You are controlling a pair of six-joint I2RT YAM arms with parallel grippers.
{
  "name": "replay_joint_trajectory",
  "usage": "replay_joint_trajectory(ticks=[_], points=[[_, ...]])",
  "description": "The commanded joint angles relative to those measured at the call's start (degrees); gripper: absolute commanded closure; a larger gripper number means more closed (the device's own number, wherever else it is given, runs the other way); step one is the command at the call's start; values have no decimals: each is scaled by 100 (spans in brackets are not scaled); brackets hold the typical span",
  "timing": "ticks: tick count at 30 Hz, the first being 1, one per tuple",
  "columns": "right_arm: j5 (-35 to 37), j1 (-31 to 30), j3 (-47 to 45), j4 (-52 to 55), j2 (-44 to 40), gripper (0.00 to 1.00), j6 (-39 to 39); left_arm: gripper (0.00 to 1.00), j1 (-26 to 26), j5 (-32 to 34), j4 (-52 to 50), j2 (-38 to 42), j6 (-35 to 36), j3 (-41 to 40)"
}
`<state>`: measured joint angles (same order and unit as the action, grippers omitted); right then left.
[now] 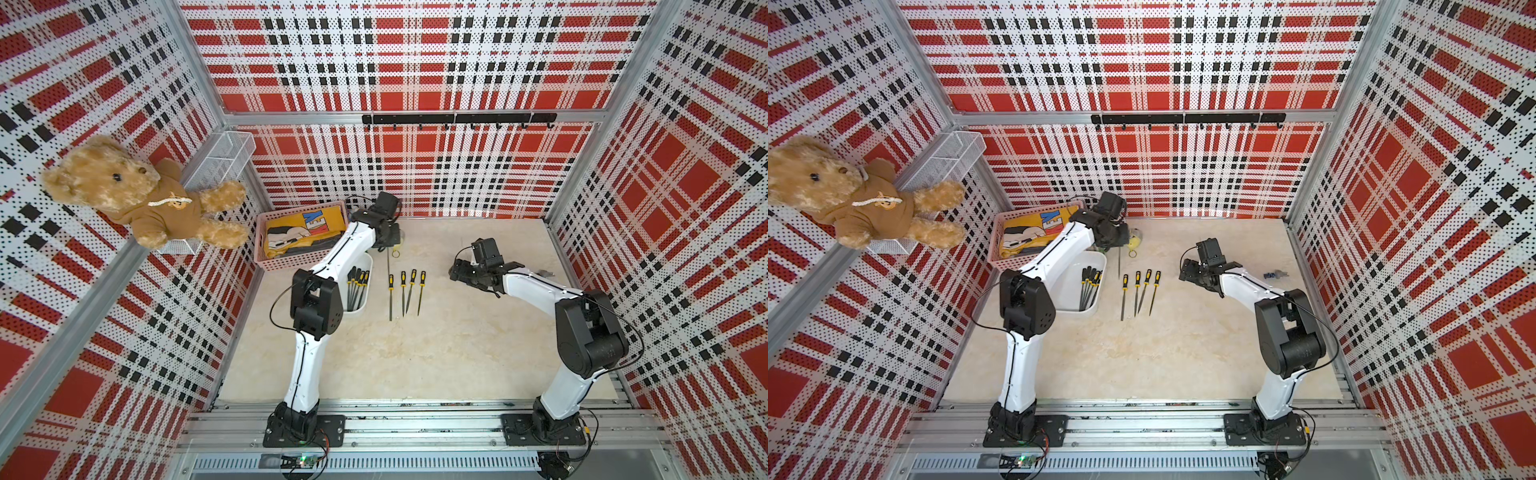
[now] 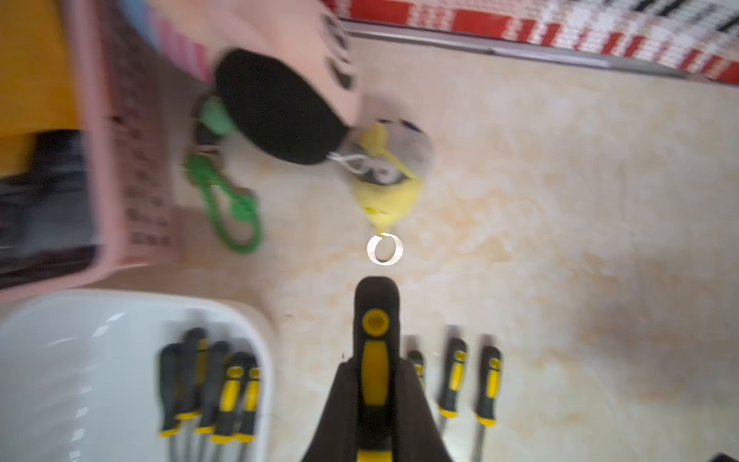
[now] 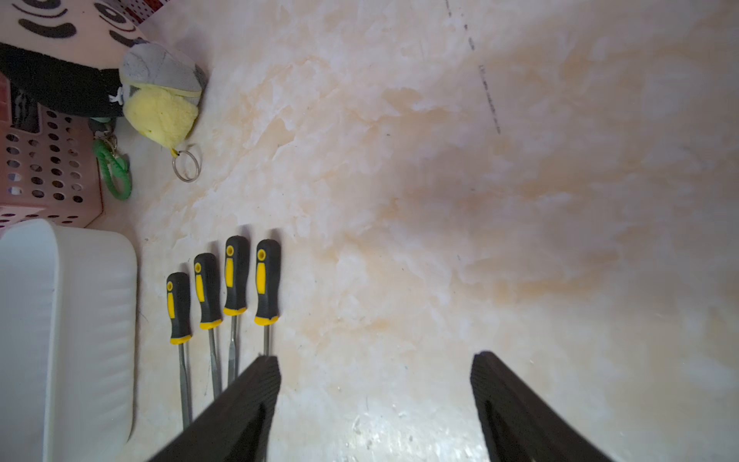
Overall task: Take the file tool out of the storage box
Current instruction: Pick up the file tool from the storage box, then place the file tool at the center of the board.
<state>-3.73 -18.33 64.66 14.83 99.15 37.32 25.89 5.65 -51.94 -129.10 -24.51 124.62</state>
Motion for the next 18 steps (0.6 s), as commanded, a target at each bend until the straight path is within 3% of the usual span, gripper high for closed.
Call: replay_joint_trajectory(ticks=[1,9,18], points=[[123,163,-233,-217,-443,17,-18,100,252,-558,59,-464,-343,186],[142,281,-533,-253,-740,16,-54,100,753,-1409,354,-1213,-526,689],[157,272,-614,-261,-753,16,-49,100,990,-1559,411,-1508,-625,711]])
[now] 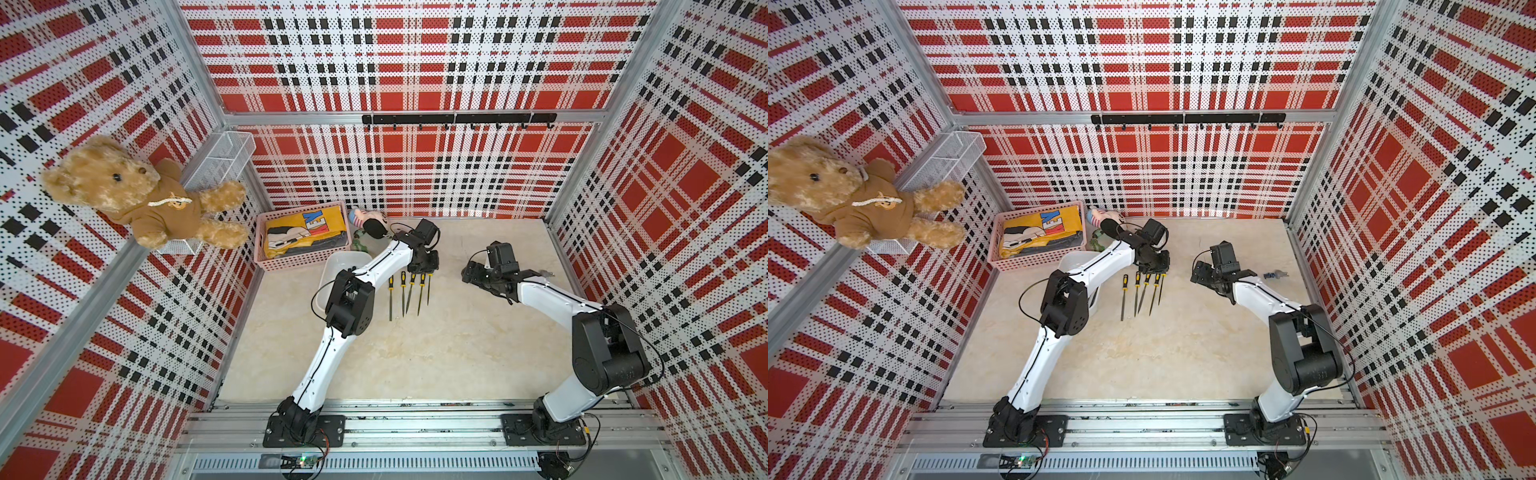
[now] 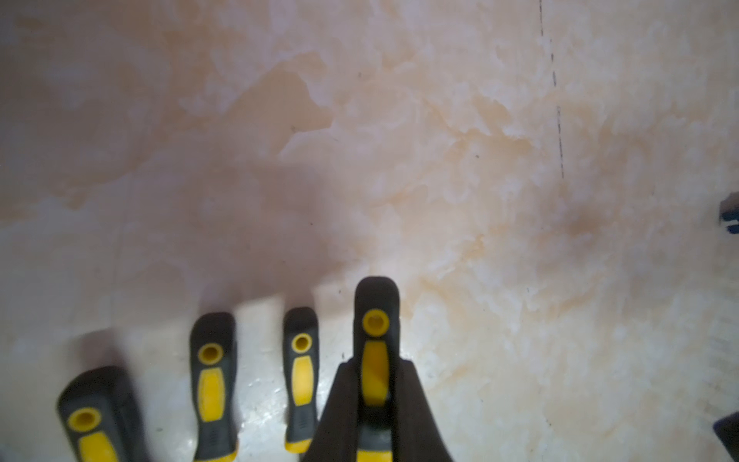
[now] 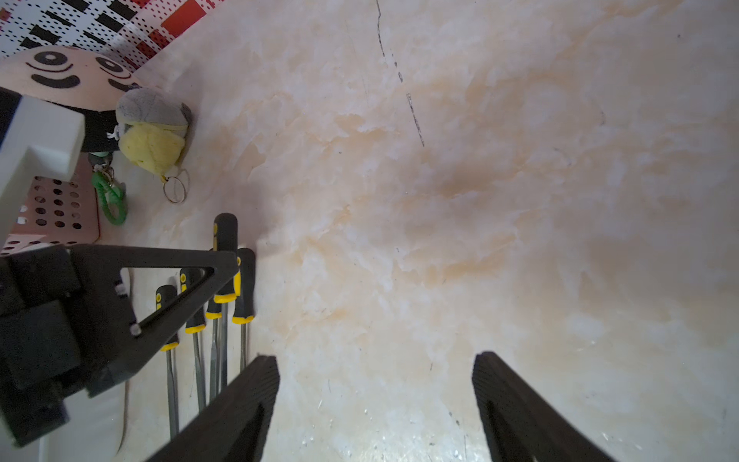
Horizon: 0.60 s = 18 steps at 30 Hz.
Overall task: Take the file tool out of the storage box
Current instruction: Place the file tool at the center of the board.
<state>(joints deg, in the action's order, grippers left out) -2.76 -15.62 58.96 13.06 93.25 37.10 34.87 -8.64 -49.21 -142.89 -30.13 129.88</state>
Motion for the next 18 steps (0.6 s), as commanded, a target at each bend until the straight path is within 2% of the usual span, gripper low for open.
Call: replay_joint_trajectory(ticks=[1,9,18], points=[[57,12,-40,-76,-162,16,-35,100,122,-107,135,-157,-76,169],[83,6,-62,-34,-168,16,-30,99,197,-67,131,-292,-200,-54],[72,6,-19,-6,-145,16,-18,91,151,-85,133,-319,-228,-122]])
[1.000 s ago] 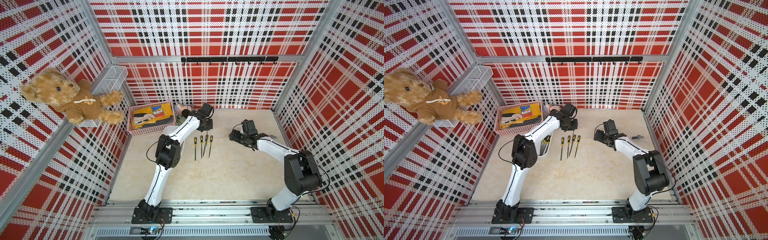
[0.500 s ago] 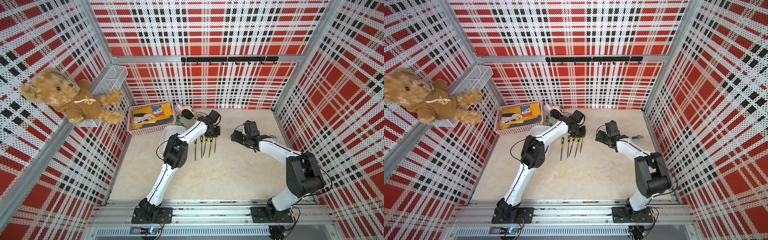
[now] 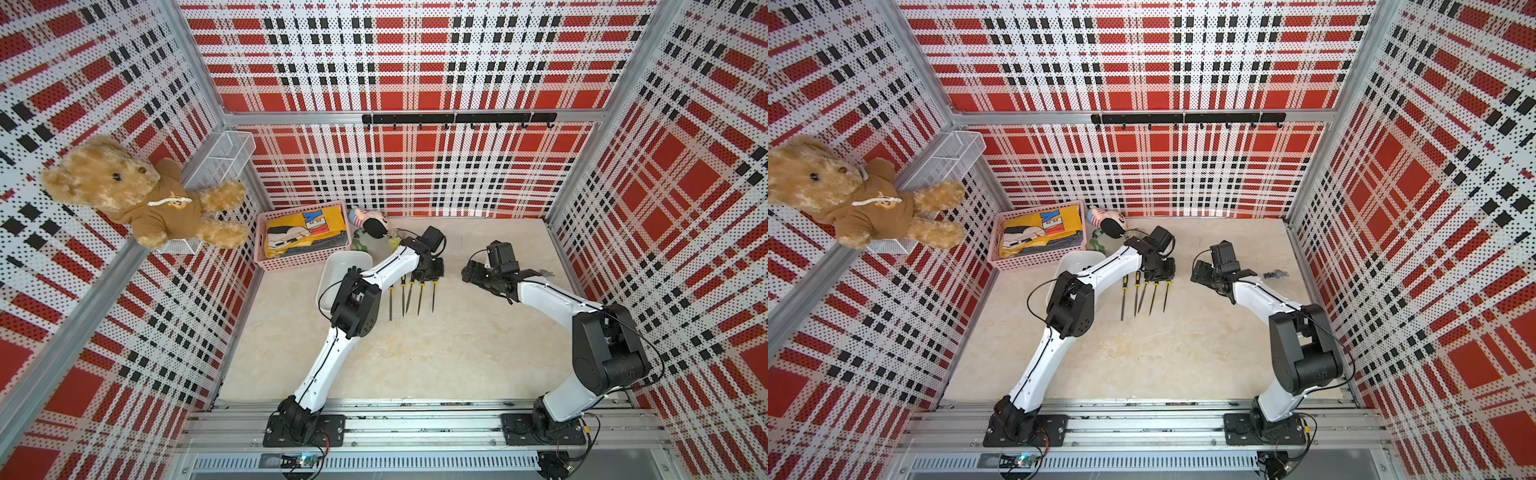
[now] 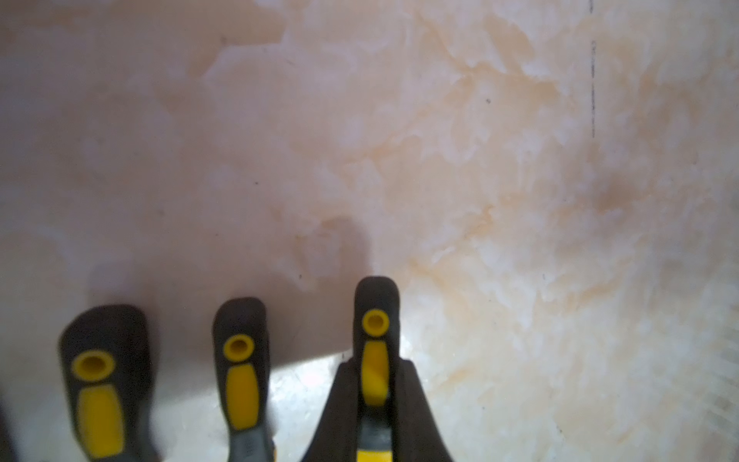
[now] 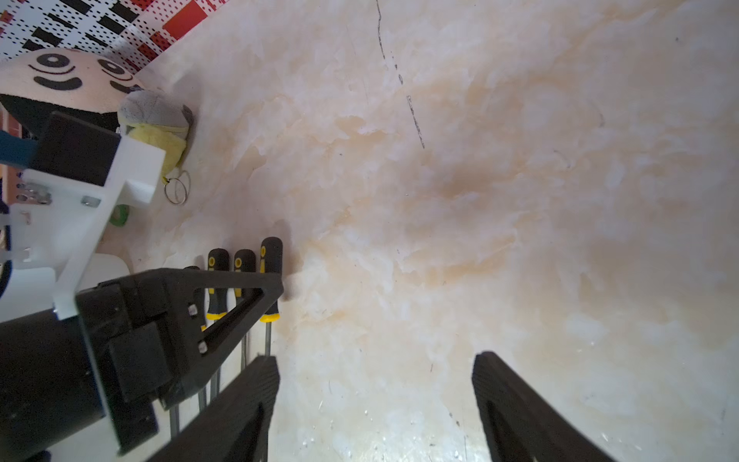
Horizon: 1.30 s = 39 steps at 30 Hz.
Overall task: Take the file tool out of the storage box
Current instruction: Place the file tool at the center of the board.
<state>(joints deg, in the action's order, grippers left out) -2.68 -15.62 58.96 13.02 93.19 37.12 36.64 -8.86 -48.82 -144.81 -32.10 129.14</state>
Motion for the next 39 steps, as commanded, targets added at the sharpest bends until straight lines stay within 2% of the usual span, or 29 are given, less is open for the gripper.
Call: replay_joint_trajectory(ticks=[1,6,16,30,35,39], points=[[65,10,-7,15,-128,16,-27,90,-34,-63,92,-126,-39,-48],[73,13,14,42,-130,16,-34,82,-52,-63,88,-113,-25,-112],[70,9,86,96,-84,16,-47,79,-103,-30,88,-54,59,-188],[66,8,289,171,49,16,-57,67,-194,-20,95,105,204,56],[66,5,283,131,106,16,-34,67,-309,126,100,534,243,337],[30,-12,313,92,166,16,13,67,-406,318,93,1109,273,180]])
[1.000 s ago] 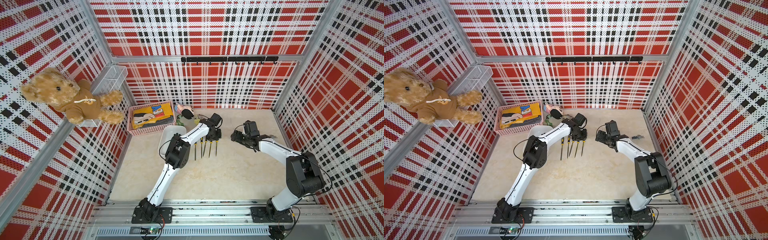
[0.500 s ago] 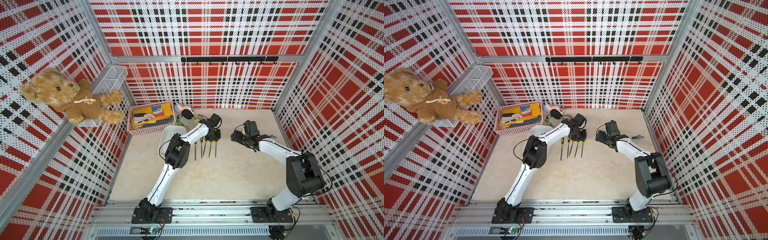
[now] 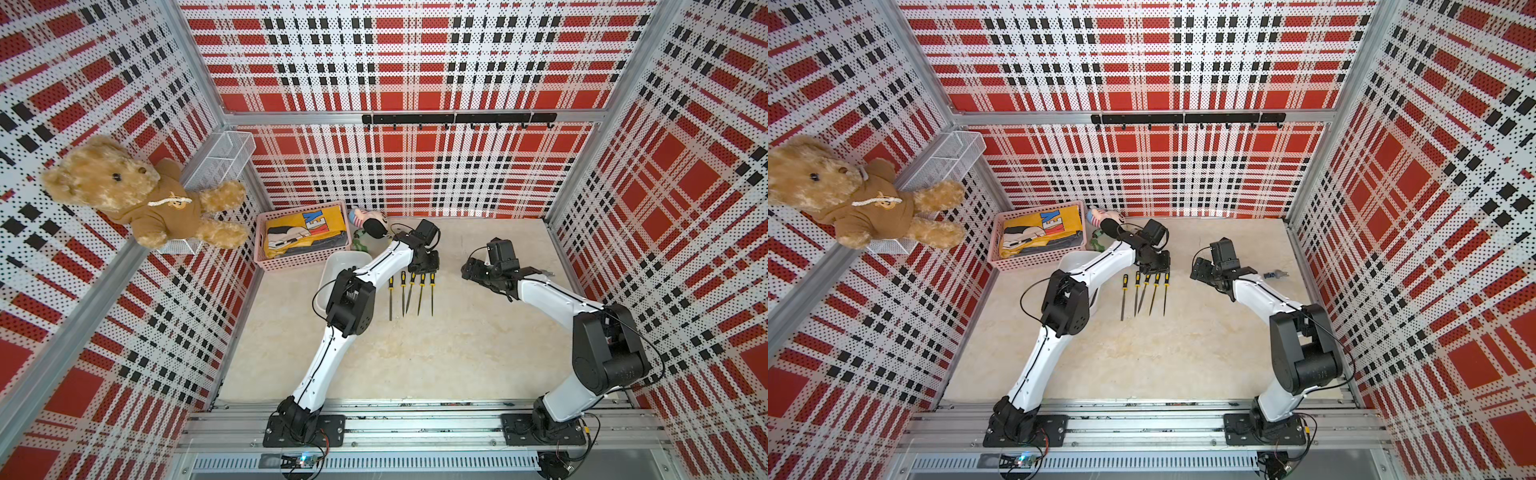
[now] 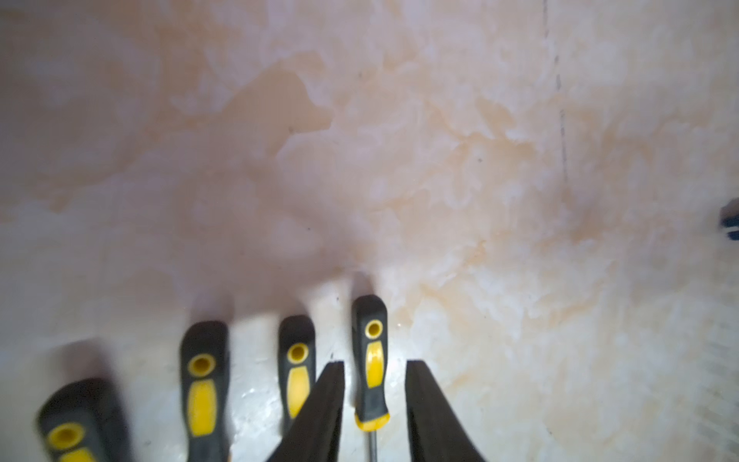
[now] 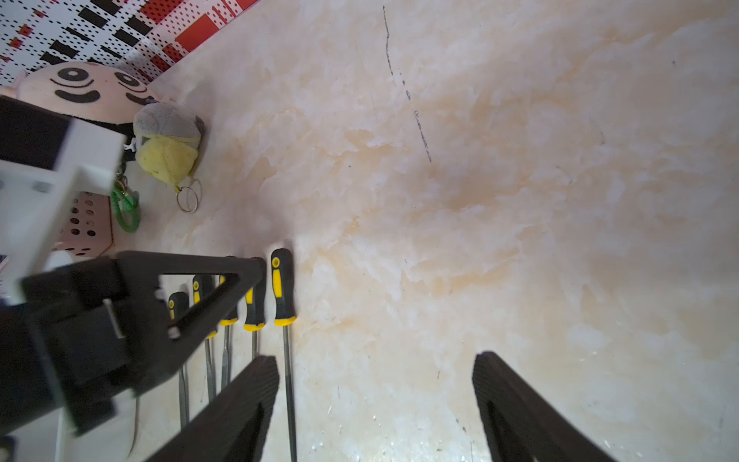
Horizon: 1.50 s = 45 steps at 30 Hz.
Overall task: Take the file tool out of the storage box
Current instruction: Place the file tool at the center of the board, then pick up the file tool from the storage box.
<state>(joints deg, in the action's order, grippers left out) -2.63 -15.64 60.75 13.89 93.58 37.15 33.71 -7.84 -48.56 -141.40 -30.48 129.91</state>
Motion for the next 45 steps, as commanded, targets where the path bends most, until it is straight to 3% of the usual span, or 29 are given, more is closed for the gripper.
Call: replay_joint_trajectory(ticks=[1,6,12,17,23,45], points=[[24,-31,139,-16,142,16,12,67,-151,302,65,941,134,-33],[30,-97,150,-18,193,16,12,68,-594,957,30,1735,258,-1073],[15,-133,233,-10,306,16,24,71,-1530,1489,94,2247,543,-2267],[24,-173,303,30,381,16,12,73,-2164,1614,197,2259,722,-2652],[27,-187,369,96,468,16,21,74,-2563,1630,359,2136,802,-2979],[20,-204,506,181,665,16,-15,69,-2513,1084,540,1891,912,-3588]])
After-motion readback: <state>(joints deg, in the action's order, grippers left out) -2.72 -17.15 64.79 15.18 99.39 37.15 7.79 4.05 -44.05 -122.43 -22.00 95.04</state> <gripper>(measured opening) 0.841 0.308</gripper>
